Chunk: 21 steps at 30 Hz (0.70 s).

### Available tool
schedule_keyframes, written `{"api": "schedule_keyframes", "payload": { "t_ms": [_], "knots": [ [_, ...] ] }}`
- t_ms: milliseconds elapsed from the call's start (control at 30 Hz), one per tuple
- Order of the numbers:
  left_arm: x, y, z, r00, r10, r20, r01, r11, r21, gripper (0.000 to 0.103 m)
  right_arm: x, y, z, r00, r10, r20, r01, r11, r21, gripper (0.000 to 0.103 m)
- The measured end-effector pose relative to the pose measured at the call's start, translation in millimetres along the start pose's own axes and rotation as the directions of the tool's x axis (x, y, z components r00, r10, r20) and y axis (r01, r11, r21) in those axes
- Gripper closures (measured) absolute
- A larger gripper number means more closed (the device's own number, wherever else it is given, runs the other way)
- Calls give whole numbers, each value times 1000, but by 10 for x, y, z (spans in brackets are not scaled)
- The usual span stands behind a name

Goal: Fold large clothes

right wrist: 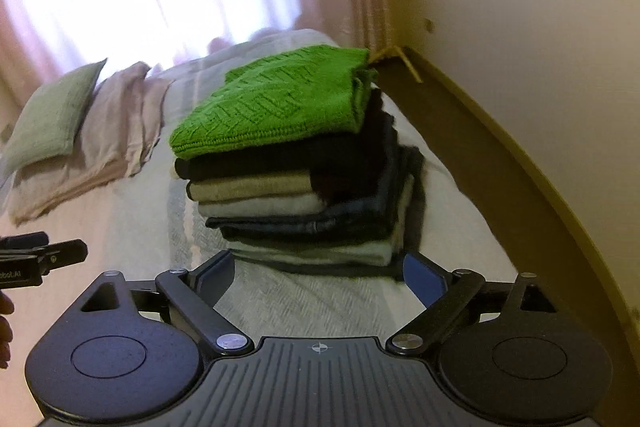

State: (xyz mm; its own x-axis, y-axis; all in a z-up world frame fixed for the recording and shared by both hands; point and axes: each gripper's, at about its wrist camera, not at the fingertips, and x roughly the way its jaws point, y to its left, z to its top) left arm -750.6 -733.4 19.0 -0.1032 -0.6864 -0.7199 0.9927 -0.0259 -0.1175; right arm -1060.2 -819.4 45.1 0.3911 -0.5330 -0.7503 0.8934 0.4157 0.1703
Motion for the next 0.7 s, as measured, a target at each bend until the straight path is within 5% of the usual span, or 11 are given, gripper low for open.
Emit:
{"api": "schedule_keyframes", "payload": {
  "t_ms": [433, 700],
  "knots": [
    [-581, 49, -319, 997, -73, -8, 73, 997, 34, 1, -701, 538, -589, 996, -81, 24, 80, 996, 47, 13],
    [-657, -77, -369, 996, -90, -15, 90, 996, -17, 1, -784, 556, -493, 996, -82, 34, 83, 996, -26, 13]
  ]
}}
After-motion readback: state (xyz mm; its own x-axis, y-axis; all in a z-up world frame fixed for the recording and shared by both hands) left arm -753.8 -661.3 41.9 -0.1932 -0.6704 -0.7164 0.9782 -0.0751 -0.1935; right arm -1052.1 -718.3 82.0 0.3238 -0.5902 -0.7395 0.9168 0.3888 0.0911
